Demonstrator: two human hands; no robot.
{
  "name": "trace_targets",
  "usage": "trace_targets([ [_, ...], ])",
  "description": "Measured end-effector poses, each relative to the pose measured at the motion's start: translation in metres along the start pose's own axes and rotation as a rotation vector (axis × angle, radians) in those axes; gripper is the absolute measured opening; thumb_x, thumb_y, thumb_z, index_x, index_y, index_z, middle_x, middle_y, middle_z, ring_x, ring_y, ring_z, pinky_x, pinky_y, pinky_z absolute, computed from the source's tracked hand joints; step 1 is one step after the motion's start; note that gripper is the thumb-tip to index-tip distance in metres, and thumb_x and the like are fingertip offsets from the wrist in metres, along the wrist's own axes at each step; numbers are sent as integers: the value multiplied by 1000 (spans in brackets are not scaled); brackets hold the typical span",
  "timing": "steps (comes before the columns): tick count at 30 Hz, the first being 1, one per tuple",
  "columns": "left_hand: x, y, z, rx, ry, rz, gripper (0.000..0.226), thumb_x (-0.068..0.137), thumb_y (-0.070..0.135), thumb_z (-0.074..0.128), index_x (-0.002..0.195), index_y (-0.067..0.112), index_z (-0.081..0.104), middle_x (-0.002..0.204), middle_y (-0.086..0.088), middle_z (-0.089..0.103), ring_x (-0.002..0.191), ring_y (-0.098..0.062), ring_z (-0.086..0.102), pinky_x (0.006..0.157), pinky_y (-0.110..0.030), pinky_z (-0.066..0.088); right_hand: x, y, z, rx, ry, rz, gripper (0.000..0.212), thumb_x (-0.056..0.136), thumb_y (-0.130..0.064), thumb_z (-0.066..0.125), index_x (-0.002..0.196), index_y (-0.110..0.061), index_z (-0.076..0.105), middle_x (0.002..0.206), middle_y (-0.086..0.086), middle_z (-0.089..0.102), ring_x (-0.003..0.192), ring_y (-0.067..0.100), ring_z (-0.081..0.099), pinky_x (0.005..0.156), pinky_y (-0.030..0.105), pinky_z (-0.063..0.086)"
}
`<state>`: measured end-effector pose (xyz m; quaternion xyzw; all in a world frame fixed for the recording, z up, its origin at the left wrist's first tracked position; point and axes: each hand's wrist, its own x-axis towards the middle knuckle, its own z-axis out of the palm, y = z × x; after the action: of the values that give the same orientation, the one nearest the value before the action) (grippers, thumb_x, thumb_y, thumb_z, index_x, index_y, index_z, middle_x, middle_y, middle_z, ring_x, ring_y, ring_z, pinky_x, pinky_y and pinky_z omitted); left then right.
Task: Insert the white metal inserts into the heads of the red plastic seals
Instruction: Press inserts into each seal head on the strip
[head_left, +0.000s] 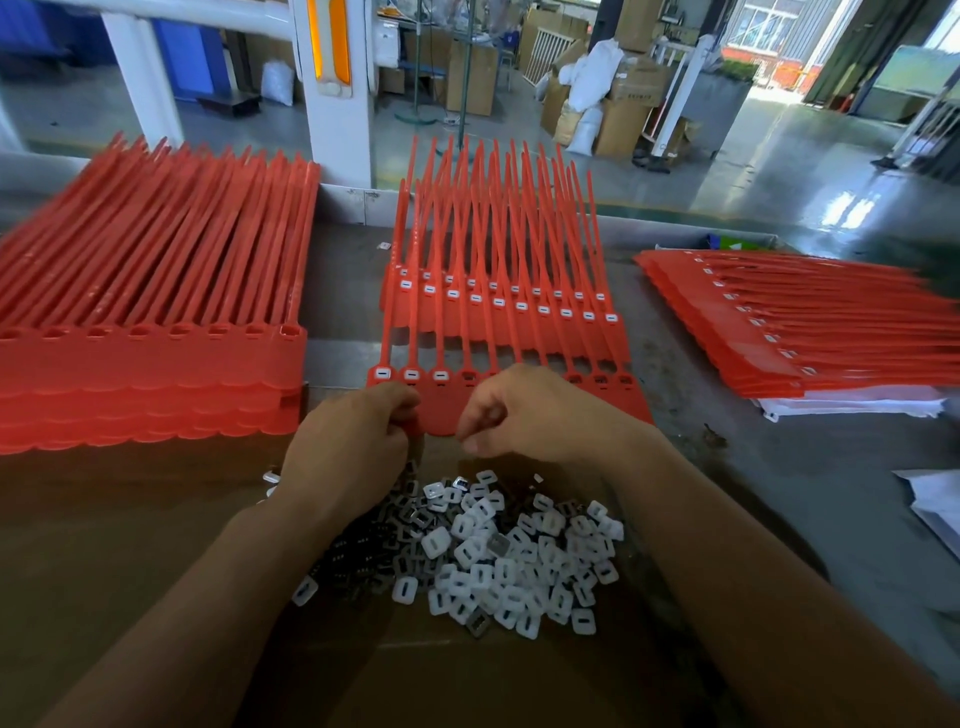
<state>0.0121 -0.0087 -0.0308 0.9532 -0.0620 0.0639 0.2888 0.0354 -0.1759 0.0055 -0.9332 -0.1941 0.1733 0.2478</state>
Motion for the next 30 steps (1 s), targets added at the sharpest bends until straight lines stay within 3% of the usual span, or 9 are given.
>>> trace_targets([
  [5, 0, -1, 0, -6, 5, 3, 43, 83, 3, 48, 119, 22, 59, 116, 5, 65, 106, -14, 57, 87, -23, 40, -10, 4, 1, 31, -73, 26, 14, 79, -12, 71, 89, -21, 71, 77, -20, 60, 78, -4, 56, 74, 12, 45],
  [13, 1, -2, 2, -3, 6, 7, 43, 83, 2, 47, 119, 22, 58, 115, 6, 65, 106, -14, 57, 86, -22, 39, -13, 6, 6, -25, -61, -4, 19, 80, -16, 70, 72, -31, 62, 76, -21, 56, 75, -7, 52, 66, 8, 39],
  [17, 1, -1, 2, -3, 8, 8, 42, 83, 2, 47, 119, 21, 59, 115, 5, 65, 104, -14, 58, 85, -21, 39, -16, 6, 10, -105, -30, -48, 10, 83, -16, 66, 81, -25, 63, 81, -19, 52, 77, -4, 50, 69, 10, 41],
  [21, 1, -1, 2, 1, 14, 6, 42, 82, 2, 48, 118, 21, 59, 114, 5, 65, 104, -14, 58, 84, -21, 39, -20, 6, 15, -181, 19, -80, 11, 86, -13, 62, 96, -17, 67, 89, -11, 54, 85, 4, 52, 78, 20, 46],
  [26, 0, -1, 2, -4, 7, -4, 43, 82, 1, 48, 118, 21, 59, 114, 5, 66, 105, -15, 58, 87, -23, 40, -23, 6, 21, -218, 9, -116, 7, 90, -10, 53, 95, -15, 55, 92, -9, 44, 86, 6, 42, 75, 20, 34],
  [30, 0, -1, 1, 1, 3, -6, 42, 82, 2, 48, 117, 21, 60, 114, 5, 65, 105, -14, 58, 86, -23, 40, -24, 10, 18, -71, -32, -62, 11, 91, -13, 55, 89, -23, 49, 84, -16, 49, 84, 3, 50, 72, 15, 41],
])
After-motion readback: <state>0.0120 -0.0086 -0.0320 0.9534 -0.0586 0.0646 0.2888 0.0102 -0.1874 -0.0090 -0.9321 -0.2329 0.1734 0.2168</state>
